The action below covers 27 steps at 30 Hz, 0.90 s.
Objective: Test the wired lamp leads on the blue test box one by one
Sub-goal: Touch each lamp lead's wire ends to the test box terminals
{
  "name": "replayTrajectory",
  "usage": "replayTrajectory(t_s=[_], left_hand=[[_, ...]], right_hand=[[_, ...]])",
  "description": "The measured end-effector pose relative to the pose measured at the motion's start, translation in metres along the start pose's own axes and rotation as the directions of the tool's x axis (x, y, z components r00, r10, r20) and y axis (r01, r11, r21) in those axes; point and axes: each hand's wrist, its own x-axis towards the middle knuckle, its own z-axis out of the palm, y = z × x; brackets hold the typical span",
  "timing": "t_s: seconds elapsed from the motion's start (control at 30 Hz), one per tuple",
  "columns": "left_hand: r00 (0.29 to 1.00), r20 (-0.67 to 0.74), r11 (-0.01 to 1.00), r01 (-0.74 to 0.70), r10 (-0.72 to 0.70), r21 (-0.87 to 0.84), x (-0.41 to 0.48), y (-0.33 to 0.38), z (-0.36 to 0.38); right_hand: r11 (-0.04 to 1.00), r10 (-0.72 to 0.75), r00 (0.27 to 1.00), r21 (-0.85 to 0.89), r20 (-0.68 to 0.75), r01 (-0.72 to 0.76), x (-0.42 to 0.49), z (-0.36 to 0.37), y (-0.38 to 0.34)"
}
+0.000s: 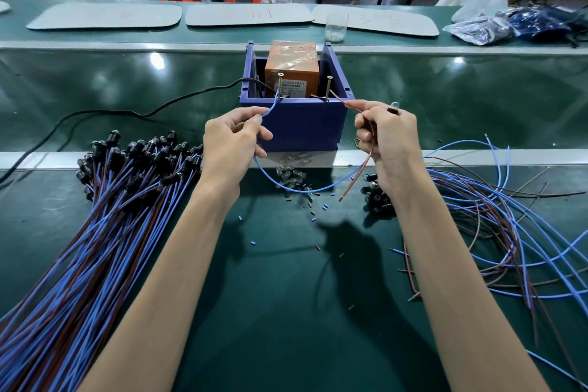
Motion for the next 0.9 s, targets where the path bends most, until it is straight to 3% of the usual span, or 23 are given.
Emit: replayTrajectory(t_s=[0.33,0.57,0.9], left_hand=[[1.000,0.000,1.000,-0.001,0.001,-0.016,-0.0003,0.0008,-0.0025],[0.999,-0.050,0.999,-0.007,0.005,-0.039,-0.0006,0.0021,-0.0021],[1.000,-0.019,1.000,-0.004,0.004,0.001,0.0000,0.0016,-0.0042]], right_hand=[[1.000,0.006,1.000,-0.002,-0.014,-0.006,-0.0021,0.0033,0.0001],[0.992,-0.009,0.975,0.124,-0.221,0.038,0.0010,0.0000,0.0005],[1.000,0.005,0.994,-0.014,-0.109,-0.006,-0.0006,0.0026,0.0035]])
